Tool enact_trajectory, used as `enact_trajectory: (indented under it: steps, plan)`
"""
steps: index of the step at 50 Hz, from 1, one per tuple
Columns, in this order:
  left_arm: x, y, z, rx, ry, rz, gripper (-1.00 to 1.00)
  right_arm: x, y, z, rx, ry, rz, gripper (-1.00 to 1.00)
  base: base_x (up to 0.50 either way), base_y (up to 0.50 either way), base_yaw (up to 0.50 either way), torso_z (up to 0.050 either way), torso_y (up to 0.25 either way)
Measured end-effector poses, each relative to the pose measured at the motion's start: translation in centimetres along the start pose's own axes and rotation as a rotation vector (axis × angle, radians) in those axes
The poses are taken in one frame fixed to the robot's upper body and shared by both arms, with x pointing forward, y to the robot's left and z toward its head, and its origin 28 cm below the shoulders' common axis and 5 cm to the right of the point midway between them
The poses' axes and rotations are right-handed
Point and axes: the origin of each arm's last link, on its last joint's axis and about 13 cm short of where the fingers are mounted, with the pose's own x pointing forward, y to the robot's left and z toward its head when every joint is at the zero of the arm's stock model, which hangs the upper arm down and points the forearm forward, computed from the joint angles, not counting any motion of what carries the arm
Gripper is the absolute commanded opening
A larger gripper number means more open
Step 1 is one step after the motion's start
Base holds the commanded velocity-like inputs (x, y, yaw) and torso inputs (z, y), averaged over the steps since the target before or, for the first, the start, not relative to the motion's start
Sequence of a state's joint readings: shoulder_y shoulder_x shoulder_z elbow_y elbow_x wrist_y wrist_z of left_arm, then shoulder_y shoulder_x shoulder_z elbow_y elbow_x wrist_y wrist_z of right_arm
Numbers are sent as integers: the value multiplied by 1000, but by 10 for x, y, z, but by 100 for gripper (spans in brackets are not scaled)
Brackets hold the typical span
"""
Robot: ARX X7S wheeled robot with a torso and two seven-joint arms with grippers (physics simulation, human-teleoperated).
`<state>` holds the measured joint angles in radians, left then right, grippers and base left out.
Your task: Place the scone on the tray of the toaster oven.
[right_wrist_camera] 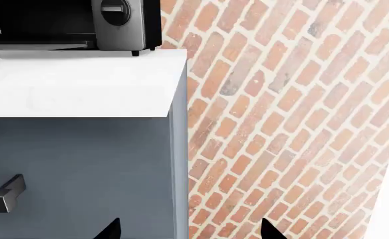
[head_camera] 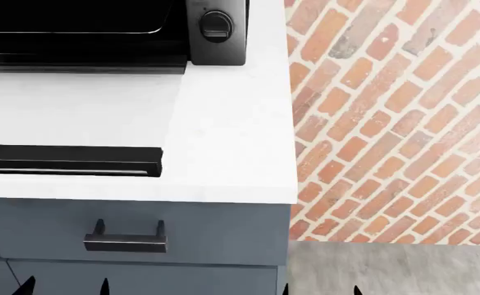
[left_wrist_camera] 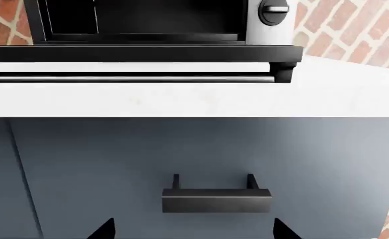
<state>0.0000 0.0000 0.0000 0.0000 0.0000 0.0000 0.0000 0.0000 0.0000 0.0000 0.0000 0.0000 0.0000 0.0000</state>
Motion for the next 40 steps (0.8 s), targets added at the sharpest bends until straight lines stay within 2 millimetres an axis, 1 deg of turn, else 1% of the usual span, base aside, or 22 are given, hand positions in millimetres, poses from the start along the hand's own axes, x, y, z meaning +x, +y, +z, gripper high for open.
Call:
enact_trajectory:
  steps: [22,25,28,32,40]
  plan:
    - [0,-1,2,2,-10,-16,100,-1,2,2,-7,-9,13,100,0,0,0,0,0]
    - [-1,-1,5,7,-27,-34,100,-1,2,3,-10,-12,17,100,0,0,0,46,61]
    - [-3,-1,12,6,-51,-52,100,-1,2,7,-13,-19,20,100,0,0,0,50,79]
    - [-4,1,25,4,-89,-68,100,-1,2,15,-19,-33,28,100,0,0,0,50,80]
    - [-6,6,60,16,-164,-93,100,3,-1,47,-37,-88,51,100,0,0,0,50,80]
